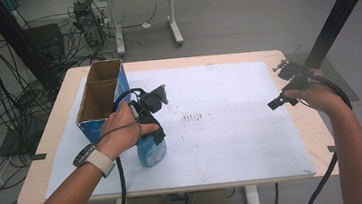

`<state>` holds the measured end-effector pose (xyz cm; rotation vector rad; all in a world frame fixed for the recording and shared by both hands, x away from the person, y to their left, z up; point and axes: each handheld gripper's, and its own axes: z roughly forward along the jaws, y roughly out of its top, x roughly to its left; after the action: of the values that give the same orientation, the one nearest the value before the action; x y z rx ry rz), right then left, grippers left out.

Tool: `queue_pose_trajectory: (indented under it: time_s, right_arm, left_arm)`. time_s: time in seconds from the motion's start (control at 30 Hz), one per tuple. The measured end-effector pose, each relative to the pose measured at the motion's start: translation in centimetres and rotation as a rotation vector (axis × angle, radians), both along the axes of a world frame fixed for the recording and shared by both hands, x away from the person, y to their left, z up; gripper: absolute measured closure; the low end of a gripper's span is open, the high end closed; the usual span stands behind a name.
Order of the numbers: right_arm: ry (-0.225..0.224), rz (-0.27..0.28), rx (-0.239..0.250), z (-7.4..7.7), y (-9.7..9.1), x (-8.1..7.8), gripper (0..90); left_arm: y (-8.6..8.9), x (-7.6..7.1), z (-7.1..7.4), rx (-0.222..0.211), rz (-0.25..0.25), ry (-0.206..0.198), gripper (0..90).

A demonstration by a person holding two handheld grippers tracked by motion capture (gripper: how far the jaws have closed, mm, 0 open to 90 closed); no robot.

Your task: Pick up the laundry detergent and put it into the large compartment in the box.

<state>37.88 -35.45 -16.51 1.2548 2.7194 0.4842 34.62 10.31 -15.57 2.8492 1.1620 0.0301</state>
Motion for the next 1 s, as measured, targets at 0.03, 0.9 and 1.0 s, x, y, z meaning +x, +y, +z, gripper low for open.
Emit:
queue_pose_trajectory:
  time_s: [0.03, 0.9, 1.0]
  right_arm:
    - [0.001, 0.0, 0.002, -0.03, -0.02, 0.0, 11.4]
    - [-0.006, -0.004, 0.004, 0.0, -0.38, -0.43, 11.4]
    - [-0.005, -0.005, 0.004, -0.04, -0.37, -0.44, 11.5]
  left_arm:
    - [-0.01, -0.01, -0.04, 0.0, 0.001, 0.0, 12.8]
    - [-0.63, -0.86, -0.6, 0.024, -0.01, -0.046, 22.7]
    - [-0.7, -0.95, -0.65, 0.033, -0.012, -0.051, 25.8]
